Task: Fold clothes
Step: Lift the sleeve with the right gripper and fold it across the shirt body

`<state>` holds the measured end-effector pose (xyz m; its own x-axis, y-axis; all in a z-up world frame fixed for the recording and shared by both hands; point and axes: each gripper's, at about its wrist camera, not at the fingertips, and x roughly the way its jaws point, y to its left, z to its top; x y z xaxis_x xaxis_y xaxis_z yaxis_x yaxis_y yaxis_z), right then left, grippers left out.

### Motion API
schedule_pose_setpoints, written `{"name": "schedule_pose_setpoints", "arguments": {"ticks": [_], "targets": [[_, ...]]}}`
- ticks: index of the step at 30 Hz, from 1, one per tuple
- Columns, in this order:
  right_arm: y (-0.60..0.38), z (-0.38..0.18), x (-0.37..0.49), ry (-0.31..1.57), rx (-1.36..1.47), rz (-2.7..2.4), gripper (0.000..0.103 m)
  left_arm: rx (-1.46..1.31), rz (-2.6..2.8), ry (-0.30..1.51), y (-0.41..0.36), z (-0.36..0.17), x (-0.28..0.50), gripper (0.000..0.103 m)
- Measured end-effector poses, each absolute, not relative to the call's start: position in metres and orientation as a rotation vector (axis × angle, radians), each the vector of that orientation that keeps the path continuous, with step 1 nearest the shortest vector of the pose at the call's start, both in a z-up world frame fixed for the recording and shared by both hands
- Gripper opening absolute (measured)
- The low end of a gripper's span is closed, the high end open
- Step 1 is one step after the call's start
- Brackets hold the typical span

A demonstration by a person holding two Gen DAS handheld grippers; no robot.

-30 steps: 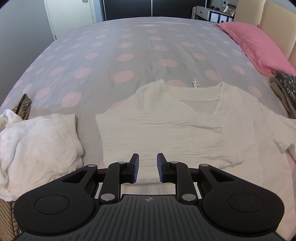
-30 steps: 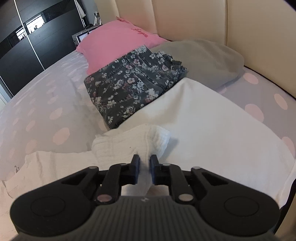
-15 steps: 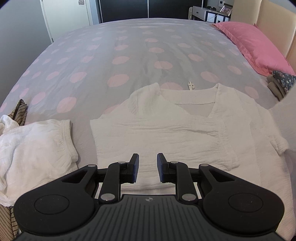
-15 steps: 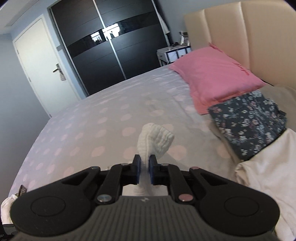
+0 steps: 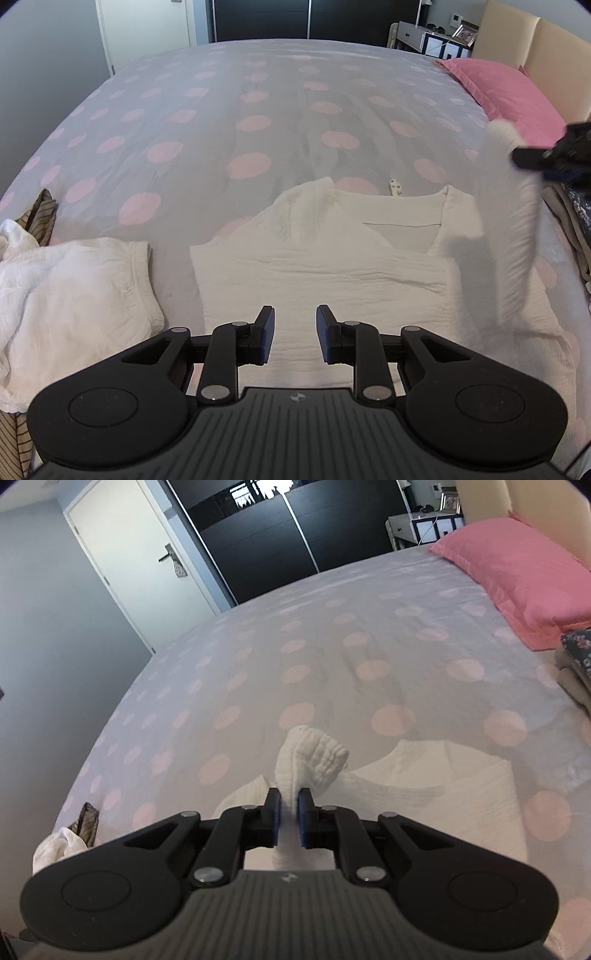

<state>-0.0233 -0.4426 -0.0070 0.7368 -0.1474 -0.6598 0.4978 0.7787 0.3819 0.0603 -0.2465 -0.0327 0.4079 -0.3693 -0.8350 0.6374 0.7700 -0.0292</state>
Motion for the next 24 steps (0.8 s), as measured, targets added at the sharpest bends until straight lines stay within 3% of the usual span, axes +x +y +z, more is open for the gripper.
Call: {"name": "schedule_pose_setpoints", "arguments": {"ticks": [7,15,24], "targets": [[-0.443,-0.027,-0.008,0.701,0.611,-0.338,0.033,0.325,-0.652,0.980,-0.248,-0.042,0.069,0.024],[-0.479,-0.032,-0.035,0.733,0.633,-0.441,0.034,0.313,-0.681,1.032,-0.270,-0.061,0.068,0.024],[-0.482,-0.101,-0.037,0.929,0.761,-0.393,0.034,0.394,-0.702,1.025,-0.301,-0.070,0.051,0.024]]}}
